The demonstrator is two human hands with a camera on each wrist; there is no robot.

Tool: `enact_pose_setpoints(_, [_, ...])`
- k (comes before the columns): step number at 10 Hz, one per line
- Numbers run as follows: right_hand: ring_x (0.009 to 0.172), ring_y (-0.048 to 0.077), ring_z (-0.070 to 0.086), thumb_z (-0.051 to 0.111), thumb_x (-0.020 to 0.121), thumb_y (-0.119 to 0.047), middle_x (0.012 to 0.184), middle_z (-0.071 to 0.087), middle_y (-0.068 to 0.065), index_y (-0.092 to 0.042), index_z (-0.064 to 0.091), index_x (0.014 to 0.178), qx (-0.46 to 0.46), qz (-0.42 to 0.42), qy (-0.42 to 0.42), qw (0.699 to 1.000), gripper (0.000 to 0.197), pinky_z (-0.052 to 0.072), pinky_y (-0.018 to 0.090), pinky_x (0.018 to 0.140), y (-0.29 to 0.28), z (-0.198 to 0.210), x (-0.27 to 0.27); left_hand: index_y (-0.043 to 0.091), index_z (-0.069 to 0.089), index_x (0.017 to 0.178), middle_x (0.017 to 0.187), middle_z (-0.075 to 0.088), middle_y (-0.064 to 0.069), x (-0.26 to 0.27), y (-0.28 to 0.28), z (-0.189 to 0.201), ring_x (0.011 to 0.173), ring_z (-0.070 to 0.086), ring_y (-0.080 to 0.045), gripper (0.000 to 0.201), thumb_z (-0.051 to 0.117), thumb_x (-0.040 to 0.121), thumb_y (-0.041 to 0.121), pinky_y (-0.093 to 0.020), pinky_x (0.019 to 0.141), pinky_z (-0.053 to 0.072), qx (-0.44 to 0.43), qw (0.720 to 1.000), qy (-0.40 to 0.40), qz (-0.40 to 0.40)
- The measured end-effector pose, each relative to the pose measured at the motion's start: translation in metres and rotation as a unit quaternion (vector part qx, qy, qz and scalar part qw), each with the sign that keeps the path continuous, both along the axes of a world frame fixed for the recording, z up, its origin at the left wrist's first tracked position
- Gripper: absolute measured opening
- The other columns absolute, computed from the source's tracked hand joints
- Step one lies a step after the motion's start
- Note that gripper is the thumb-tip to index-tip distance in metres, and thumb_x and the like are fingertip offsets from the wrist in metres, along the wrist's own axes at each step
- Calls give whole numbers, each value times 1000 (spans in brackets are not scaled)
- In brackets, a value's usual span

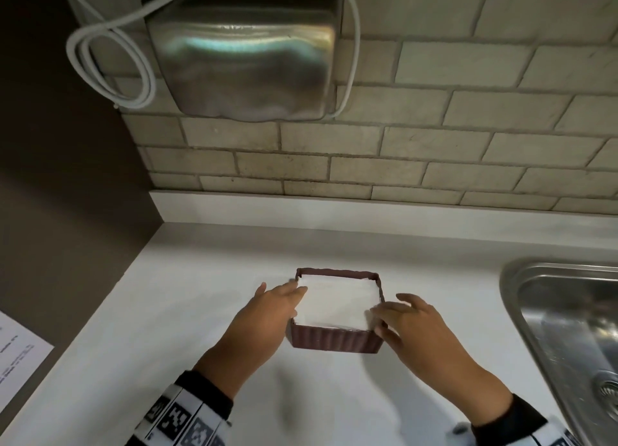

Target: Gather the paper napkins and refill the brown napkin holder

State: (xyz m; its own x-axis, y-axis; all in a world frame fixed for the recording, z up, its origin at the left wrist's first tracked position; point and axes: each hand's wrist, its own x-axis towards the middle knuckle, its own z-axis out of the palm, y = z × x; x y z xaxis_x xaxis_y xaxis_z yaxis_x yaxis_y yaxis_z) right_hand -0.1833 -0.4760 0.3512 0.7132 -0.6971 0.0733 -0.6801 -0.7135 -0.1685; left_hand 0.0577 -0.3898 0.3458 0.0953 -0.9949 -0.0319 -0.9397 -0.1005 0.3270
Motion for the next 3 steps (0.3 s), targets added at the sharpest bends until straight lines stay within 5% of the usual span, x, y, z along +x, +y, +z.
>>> enact_pose_setpoints(1, [97, 22, 71, 85, 62, -29, 90, 73, -21, -39, 67, 87, -13, 18, 19, 1000, 33, 59, 30, 69, 10, -5, -3, 18, 58, 136, 140, 58, 6, -1, 19, 1, 124, 58, -5, 41, 47, 98, 6, -36, 114, 37, -85, 996, -21, -10])
enact_pose_setpoints(2, [88, 16, 73, 88, 53, -38, 90, 73, -20, -39, 71, 92, -32, 25, 7, 999, 42, 60, 26, 62, 15, -10, -7, 22, 72, 118, 115, 74, 7, -7, 56, -17, 102, 71, -8, 47, 34, 95, 39, -31, 97, 51, -53, 997, 51, 9])
enact_pose_setpoints(3, [84, 14, 74, 38, 94, -50, 92, 74, -17, -38, 71, 96, -26, 42, -17, 999, 35, 59, 24, 60, 24, -9, -16, 54, 51, 132, 148, 46, 8, -3, 87, -18, 136, 45, -10, 58, 32, 80, 72, -15, 108, 29, 99, 981, 168, -10])
